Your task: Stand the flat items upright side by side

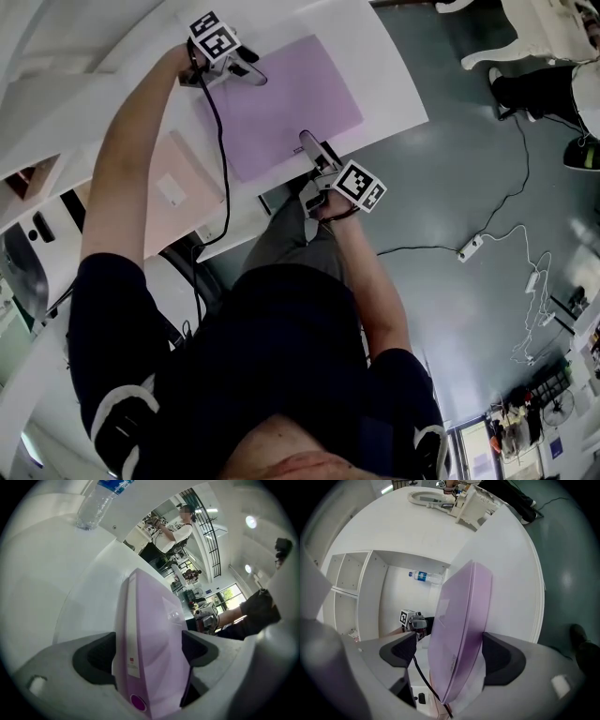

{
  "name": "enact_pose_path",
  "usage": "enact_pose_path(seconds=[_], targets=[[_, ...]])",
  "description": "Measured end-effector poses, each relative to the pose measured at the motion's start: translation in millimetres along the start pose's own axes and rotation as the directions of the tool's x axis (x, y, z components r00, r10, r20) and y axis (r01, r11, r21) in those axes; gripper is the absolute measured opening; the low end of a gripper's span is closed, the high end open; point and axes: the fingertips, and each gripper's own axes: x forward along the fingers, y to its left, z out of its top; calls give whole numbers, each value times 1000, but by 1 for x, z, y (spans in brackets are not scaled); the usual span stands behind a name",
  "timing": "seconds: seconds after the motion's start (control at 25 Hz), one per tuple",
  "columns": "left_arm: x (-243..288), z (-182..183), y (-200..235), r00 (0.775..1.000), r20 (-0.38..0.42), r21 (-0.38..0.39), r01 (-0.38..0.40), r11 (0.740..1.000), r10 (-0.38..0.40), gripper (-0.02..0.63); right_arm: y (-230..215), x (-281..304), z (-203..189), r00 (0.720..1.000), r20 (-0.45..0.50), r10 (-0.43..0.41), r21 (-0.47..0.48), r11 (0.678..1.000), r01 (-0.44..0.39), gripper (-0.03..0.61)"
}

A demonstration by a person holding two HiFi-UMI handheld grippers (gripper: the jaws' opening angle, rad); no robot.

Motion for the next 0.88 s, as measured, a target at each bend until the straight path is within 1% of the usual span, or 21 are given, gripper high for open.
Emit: enact_pose_path(seconds=[0.12, 0.16, 0.24, 0.32, 0.52, 0.68, 0.72, 0.84, 0.88], targets=[[2, 1, -4, 1000, -19, 7, 4, 1000, -4, 454, 3, 3, -2, 1000, -10, 8, 0, 1000, -8, 433], [4, 1, -5, 1000, -24, 10, 4, 1000, -3, 414, 3, 4, -1, 1000, -7, 6, 1, 1000, -6, 431], [6, 2, -4, 999, -32, 15, -8, 1000, 8, 397, 2, 3, 0, 1000, 3, 3, 5, 1000, -3, 420], [6, 2, -4, 999, -41, 19, -12, 1000, 13, 396, 1, 2, 0, 1000, 7, 4, 8, 1000, -4, 405], [7, -2, -6, 996, -77, 59, -31, 998, 36, 397, -2, 1, 1, 1000, 20, -9, 22, 1000, 9, 387], [8, -4, -6, 996, -80, 57, -35, 998, 39, 396, -5, 1, 3, 1000, 19, -10, 48, 999, 9, 364], [8, -4, -5, 996, -81, 60, -36, 998, 41, 393, -6, 1, 2, 1000, 12, -6, 50, 999, 6, 360], [8, -7, -6, 996, -85, 60, -36, 998, 41, 383, -9, 0, 0, 1000, -8, -3, 48, 999, 3, 325], [8, -8, -6, 996, -86, 58, -34, 998, 39, 383, -9, 0, 0, 1000, -11, -4, 42, 999, 4, 325]])
